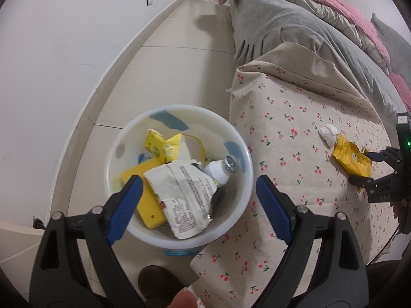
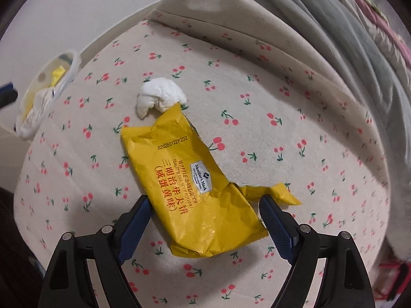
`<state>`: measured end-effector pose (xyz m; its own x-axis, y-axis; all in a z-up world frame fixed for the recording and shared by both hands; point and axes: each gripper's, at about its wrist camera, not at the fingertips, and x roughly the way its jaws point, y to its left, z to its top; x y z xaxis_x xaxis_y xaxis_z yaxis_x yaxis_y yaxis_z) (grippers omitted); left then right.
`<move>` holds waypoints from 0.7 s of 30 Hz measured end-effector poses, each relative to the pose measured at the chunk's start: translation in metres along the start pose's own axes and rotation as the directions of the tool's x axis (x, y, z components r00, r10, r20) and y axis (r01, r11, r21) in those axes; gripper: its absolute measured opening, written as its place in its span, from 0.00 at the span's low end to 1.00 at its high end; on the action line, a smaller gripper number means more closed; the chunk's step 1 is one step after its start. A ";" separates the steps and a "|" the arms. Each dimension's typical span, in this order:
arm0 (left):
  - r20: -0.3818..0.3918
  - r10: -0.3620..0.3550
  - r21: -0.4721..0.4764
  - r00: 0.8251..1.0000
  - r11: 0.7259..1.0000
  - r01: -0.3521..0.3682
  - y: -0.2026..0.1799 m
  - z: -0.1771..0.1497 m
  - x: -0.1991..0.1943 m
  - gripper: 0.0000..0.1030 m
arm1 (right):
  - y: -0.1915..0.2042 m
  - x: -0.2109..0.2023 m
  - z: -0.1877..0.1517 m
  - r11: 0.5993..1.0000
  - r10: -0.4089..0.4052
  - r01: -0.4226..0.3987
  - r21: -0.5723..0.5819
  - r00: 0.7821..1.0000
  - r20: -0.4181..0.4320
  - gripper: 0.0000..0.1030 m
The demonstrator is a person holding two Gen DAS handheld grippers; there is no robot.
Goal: Collect trash
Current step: 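Move both tools back over the yellow packet and white tissue on the bed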
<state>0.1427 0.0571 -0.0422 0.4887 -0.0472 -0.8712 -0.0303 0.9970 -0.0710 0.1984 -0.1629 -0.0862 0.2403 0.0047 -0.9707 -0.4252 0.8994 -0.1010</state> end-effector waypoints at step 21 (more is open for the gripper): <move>-0.034 -0.116 0.209 0.993 0.970 0.121 -0.124 0.018 0.030 0.87 | -0.096 -0.037 -0.042 0.947 0.099 -0.120 0.297 0.991 0.086 0.53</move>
<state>0.1764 -0.0664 -0.0508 0.4587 -0.1650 -0.8731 0.2119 0.9746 -0.0728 0.1936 -0.2678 -0.0501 0.2711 0.1307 -0.9536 -0.1721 0.9814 0.0856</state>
